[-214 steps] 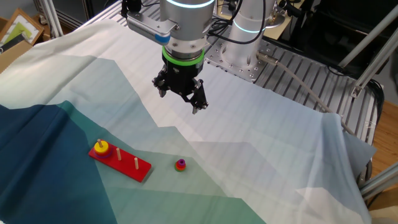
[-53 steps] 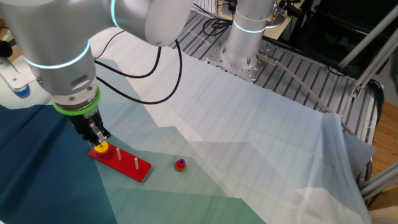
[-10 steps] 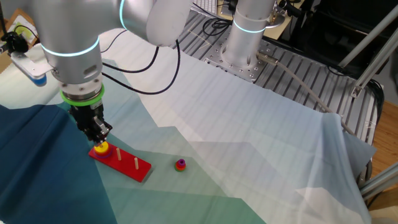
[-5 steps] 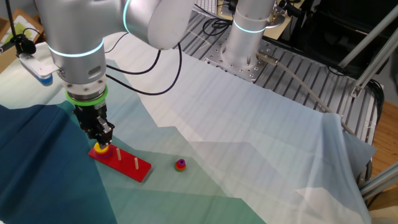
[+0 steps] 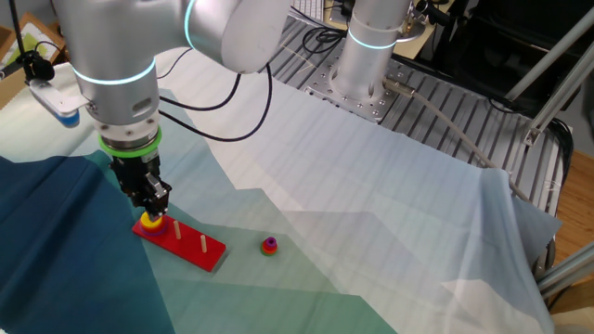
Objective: Take out one Hanoi block and throw it aside
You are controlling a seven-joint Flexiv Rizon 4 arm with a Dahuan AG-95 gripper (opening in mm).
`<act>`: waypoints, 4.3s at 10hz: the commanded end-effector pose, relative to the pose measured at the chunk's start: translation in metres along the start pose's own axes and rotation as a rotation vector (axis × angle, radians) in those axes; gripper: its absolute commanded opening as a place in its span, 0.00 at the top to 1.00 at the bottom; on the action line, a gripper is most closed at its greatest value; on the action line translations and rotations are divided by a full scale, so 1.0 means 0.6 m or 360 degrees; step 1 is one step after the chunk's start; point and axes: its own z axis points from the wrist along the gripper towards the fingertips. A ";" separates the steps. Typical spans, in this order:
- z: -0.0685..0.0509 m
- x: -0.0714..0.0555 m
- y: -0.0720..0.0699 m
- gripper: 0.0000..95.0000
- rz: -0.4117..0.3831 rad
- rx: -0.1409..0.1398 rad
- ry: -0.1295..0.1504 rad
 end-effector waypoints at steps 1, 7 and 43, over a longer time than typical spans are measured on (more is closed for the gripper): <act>-0.001 0.000 0.000 0.60 0.0016 0.0003 0.0027; -0.001 0.000 0.000 0.60 0.0018 0.0104 0.0172; 0.051 -0.003 -0.001 0.80 -0.0009 0.0080 0.0161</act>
